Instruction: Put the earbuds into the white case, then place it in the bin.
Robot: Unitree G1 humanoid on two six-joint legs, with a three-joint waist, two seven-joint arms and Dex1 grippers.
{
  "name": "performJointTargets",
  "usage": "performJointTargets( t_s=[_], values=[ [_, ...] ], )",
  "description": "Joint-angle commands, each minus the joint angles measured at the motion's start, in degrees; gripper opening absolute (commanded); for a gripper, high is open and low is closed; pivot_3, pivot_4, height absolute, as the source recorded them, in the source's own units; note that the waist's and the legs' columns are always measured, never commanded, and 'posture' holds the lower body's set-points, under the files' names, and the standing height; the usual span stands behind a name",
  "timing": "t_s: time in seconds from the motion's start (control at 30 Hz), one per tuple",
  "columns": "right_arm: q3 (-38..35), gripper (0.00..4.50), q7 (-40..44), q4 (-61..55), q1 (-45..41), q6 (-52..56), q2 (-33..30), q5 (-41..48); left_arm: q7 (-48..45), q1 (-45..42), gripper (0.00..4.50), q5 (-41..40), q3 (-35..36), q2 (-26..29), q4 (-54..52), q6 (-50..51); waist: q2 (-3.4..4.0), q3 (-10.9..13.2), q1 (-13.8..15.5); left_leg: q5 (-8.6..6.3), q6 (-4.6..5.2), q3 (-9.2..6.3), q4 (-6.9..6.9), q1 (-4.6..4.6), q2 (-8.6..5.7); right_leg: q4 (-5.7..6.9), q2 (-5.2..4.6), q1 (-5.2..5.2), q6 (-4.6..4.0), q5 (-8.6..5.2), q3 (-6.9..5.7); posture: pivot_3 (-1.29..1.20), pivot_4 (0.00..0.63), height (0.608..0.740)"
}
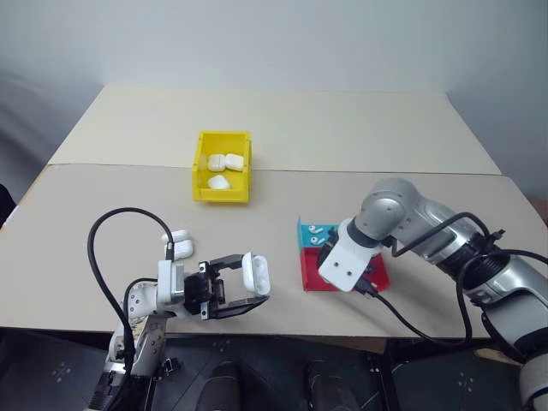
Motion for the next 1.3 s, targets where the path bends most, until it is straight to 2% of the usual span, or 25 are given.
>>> performJointTargets(
  t_s=[0.03, 0.43, 0.57, 1.0, 1.1, 1.3],
  values=[
    [-0.3, 2.70, 3.1, -0.1, -1.5, -1.2, 0.2, -0.2, 1.3, 0.3, 2.77, 0.0, 0.2, 0.4, -3.2, 0.2, 0.00, 0.0, 0.0, 0.00, 0.00, 0.00, 0.00, 0.00, 0.00, 0.00, 0.00, 0.00, 0.00, 0.00, 0.00, 0.00, 0.150, 0.740],
    [0.4, 2.70, 3.1, 1.3, -1.0, -1.5, 1.4, -1.9, 1.7, -0.2, 2.77, 1.1, 0.2, 0.6, -2.4, 0.0, 0.00, 0.0, 0.0, 0.00, 0.00, 0.00, 0.00, 0.01, 0.00, 0.01, 0.00, 0.00, -0.01, 0.00, 0.00, 0.00, 0.150, 0.740],
    [-0.1, 1.86, 3.1, 1.6, -0.9, -2.0, 1.7, -2.4, 2.0, -0.1, 2.77, 1.4, 0.1, 0.7, -2.3, 0.0, 0.00, 0.0, 0.0, 0.00, 0.00, 0.00, 0.00, 0.01, 0.00, 0.01, 0.00, 0.00, -0.01, 0.00, 0.00, 0.00, 0.150, 0.740],
    [-0.2, 1.86, 3.1, 1.9, -0.6, -2.8, 1.9, -3.1, 2.4, -0.3, 2.77, 2.1, 0.1, 0.6, -1.9, -0.3, 0.00, 0.0, 0.0, 0.00, 0.00, 0.00, 0.00, 0.01, 0.00, 0.01, 0.00, 0.00, -0.01, -0.01, 0.00, 0.00, 0.150, 0.740],
    [-0.4, 1.28, 3.1, 1.9, -0.4, -3.0, 2.0, -3.4, 2.5, -0.1, 2.77, 2.2, 0.3, 0.8, -1.9, -0.2, 0.00, 0.0, 0.0, 0.00, 0.00, 0.00, 0.00, 0.01, 0.00, 0.01, 0.00, 0.00, -0.01, -0.01, 0.00, 0.00, 0.150, 0.740],
    [-0.9, 1.28, 3.0, 1.9, 0.0, -3.3, 2.2, -3.9, 2.5, -0.1, 2.77, 2.2, 0.6, 1.0, -1.5, -0.3, 0.00, 0.0, 0.0, 0.00, 0.00, 0.00, 0.00, 0.02, 0.00, 0.02, 0.00, 0.00, -0.01, -0.01, 0.00, 0.00, 0.150, 0.740]
  ],
)
